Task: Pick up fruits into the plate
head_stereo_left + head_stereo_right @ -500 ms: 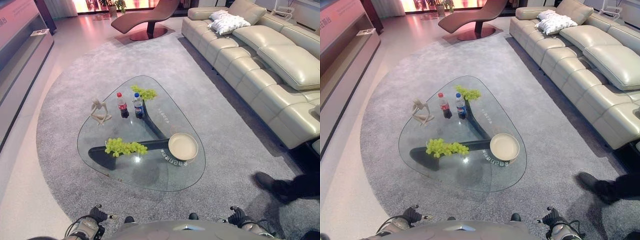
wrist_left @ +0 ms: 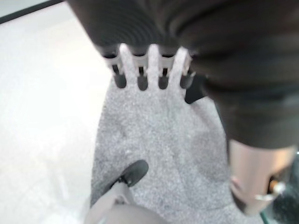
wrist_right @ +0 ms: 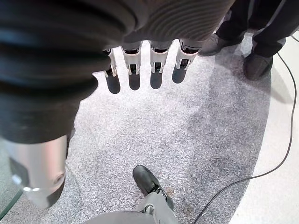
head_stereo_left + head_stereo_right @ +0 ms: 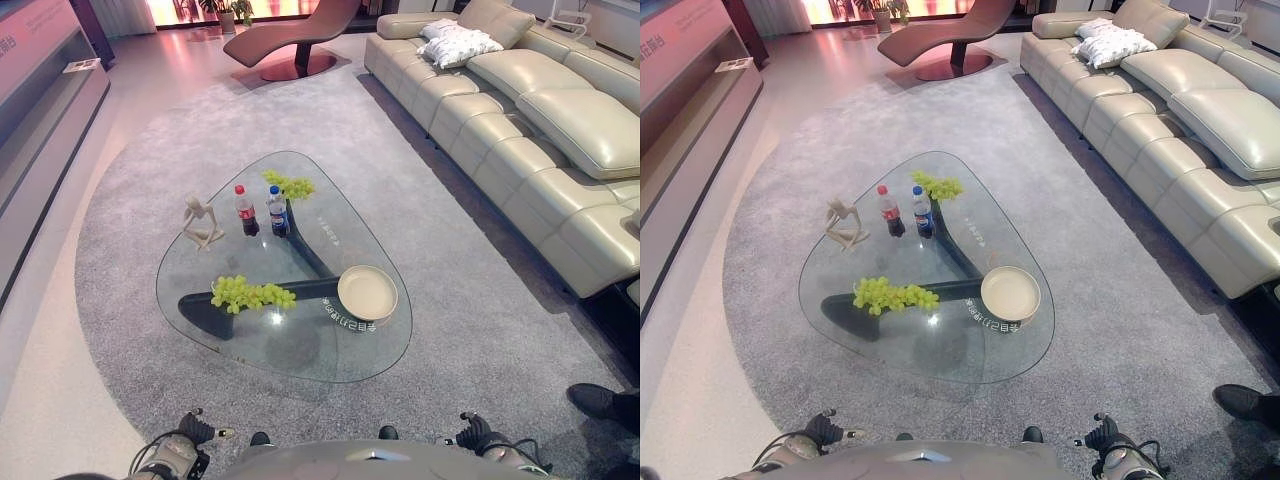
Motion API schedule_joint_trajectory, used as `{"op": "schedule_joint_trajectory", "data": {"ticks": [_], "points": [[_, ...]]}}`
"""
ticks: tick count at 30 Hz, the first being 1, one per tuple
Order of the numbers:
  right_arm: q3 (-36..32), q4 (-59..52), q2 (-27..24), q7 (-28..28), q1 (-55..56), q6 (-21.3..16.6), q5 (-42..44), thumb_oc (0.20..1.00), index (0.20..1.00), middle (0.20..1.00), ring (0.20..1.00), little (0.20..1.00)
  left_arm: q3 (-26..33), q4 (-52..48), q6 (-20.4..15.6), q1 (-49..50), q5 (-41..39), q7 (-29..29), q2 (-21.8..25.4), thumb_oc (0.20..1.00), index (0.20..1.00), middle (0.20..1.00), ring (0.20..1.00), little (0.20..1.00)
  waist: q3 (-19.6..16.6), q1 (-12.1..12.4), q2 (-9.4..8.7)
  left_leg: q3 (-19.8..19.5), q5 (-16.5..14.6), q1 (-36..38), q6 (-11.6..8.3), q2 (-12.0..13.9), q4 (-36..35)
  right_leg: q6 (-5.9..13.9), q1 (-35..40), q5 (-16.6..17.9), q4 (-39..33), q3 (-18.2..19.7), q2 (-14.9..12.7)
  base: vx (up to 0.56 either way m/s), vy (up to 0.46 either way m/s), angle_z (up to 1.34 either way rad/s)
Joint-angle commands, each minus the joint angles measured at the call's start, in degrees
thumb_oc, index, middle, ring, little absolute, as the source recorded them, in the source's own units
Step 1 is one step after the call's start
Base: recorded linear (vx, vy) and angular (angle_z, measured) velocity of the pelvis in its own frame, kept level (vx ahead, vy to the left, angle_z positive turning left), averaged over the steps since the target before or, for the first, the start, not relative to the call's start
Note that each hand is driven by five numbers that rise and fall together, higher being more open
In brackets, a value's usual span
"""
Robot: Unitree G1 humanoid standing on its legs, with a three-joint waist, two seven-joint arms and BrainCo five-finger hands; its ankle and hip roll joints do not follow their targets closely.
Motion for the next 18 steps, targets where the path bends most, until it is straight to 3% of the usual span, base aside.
{"op": "schedule_joint_trajectory", "data": {"ticks": [1,10,18], "points": [[-0.2,3.3,0.6,-0.3,-5.0,-0.1,1.1,1.000,1.000,1.000,1.000,1.000,2.8,4.4,-3.0,-4.8,-2.3,2.7,-0.3,1.000,1.000,1.000,1.000,1.000,3.3,-0.4,-0.87,-0.3,-7.5,0.9,2.59,-2.7,1.0,0.54,2.7,-6.0,2.5,-2.8,0.5,0.00,0.000,0.00],[0.6,2.7,-0.5,0.5,-5.3,0.5,1.2,1.000,1.000,1.000,1.000,1.000,3.9,1.0,-12.6,-6.0,-7.7,11.7,0.3,1.000,1.000,1.000,1.000,1.000,4.4,-1.0,-0.04,0.2,-7.1,0.3,2.32,-2.6,1.1,0.52,1.8,-5.8,2.6,-2.2,0.4,0.00,0.000,0.00],[3.3,0.3,-3.0,0.3,-8.0,0.4,2.6,1.000,1.000,1.000,1.000,1.000,3.9,-10.3,-15.0,-10.7,-5.4,21.3,4.6,1.000,1.000,1.000,1.000,1.000,8.4,-1.3,1.07,-0.3,-6.5,-3.5,2.50,-3.0,1.6,0.26,-2.5,-5.3,3.1,-0.4,0.4,-0.07,0.016,-0.05]]}}
